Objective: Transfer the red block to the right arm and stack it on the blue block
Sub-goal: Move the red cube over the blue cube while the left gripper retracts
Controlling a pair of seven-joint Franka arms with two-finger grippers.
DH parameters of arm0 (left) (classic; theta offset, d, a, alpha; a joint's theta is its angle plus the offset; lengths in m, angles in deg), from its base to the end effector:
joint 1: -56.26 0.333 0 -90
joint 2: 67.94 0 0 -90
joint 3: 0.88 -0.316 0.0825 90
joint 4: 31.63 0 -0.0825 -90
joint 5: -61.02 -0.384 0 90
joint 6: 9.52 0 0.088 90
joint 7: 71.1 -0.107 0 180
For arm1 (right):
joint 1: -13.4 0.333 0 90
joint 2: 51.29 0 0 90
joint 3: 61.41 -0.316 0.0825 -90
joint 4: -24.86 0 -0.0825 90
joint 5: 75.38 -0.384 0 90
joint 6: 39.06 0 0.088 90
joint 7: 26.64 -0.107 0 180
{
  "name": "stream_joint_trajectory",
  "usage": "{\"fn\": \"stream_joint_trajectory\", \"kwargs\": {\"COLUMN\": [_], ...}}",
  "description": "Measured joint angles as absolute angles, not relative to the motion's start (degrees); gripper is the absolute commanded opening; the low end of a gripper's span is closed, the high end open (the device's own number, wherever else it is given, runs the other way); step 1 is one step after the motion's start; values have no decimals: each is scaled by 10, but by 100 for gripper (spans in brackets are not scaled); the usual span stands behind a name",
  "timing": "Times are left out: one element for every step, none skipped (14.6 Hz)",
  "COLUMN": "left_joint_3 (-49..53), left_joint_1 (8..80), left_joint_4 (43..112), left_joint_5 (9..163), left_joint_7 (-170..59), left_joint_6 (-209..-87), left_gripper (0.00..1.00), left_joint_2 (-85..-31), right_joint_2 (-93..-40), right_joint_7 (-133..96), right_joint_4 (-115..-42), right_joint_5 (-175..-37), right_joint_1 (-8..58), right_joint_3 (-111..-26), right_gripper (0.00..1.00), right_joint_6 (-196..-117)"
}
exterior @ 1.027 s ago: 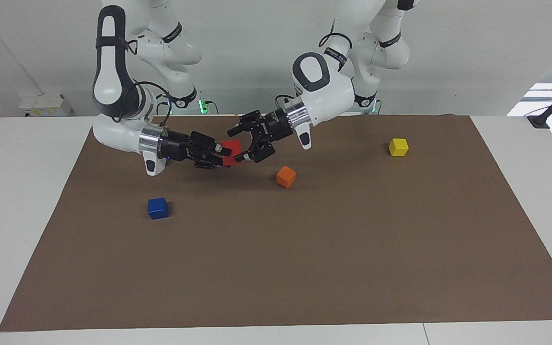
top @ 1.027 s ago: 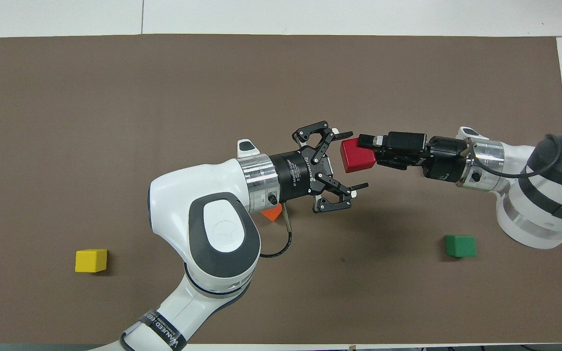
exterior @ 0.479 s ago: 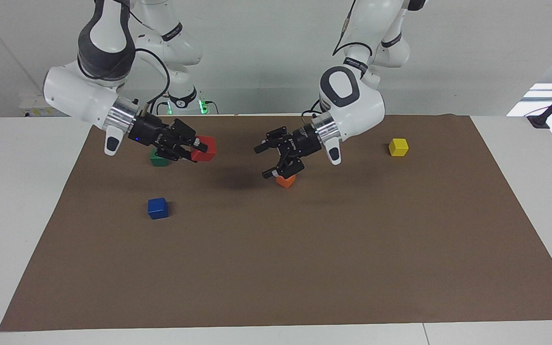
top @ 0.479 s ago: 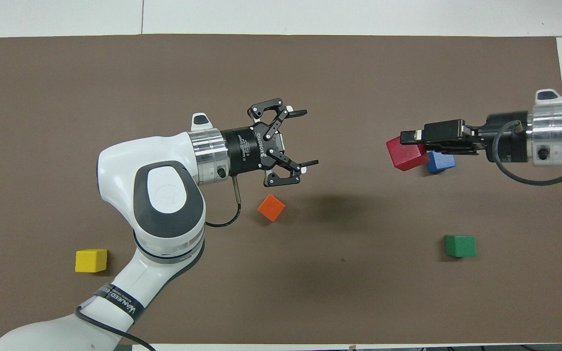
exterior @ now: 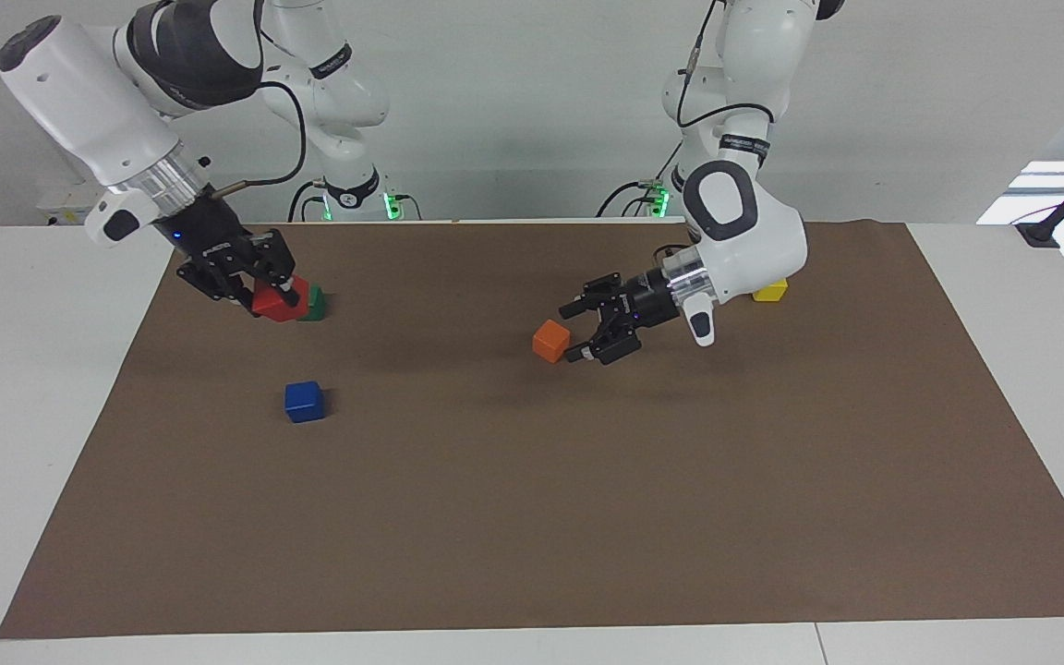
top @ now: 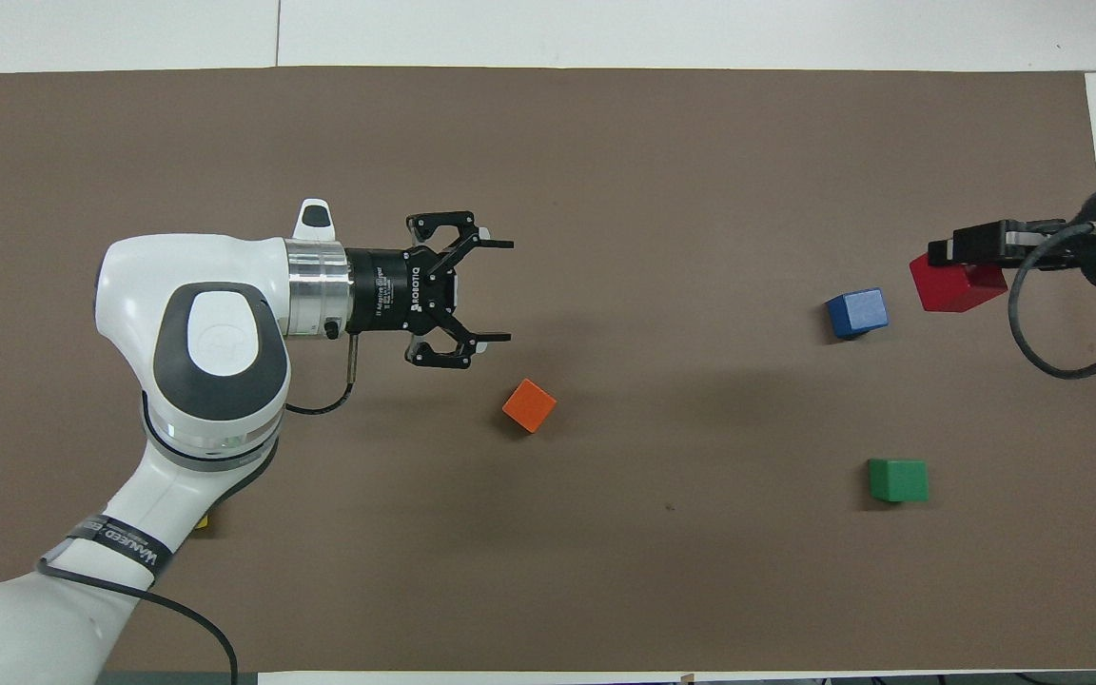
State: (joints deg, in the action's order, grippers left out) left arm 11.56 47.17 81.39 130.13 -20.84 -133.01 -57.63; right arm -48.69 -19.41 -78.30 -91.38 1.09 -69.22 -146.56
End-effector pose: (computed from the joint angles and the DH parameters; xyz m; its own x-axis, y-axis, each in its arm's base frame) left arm 0.5519 -0.2534 0.4061 0.3231 0.4889 -0.8103 0.9463 -0.1774 0.2703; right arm 0.5616 -0.0219 0.5701 0.9891 -0.0382 0.1420 -0.0017 -0.9685 -0.2491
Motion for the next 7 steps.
{"fn": "stream_joint_trajectory", "kwargs": {"left_joint_3": [115,116,116,116,116,116,115], "left_joint_1": [489,504,517,529,538,544,548], "left_joint_4": [813,810,803,794,784,773,762], "left_joint_5": [1253,1201,1144,1084,1033,987,947], "left_joint_7": [-220,-229,-238,-251,-266,-283,-298], "left_joint_6": [-1306,-1283,-1259,-1233,-1207,-1180,-1156], "left_gripper": [100,100,100,100,100,100,100], "left_joint_2": [-576,-577,-577,-577,-577,-577,-577], "right_joint_2": [-484,-482,-482,-482,-484,-488,-496], "right_joint_7": [-194,-195,-202,-212,-221,-227,-229], "right_joint_4": [-782,-782,-782,-785,-790,-795,-799], "right_joint_5": [-879,-844,-811,-787,-775,-768,-764], "right_joint_1": [9,9,10,11,12,12,12], "right_joint_3": [-692,-692,-693,-695,-697,-699,-699], "right_gripper": [0,0,0,0,0,0,0], "right_joint_6": [-1460,-1458,-1456,-1455,-1455,-1459,-1472]}}
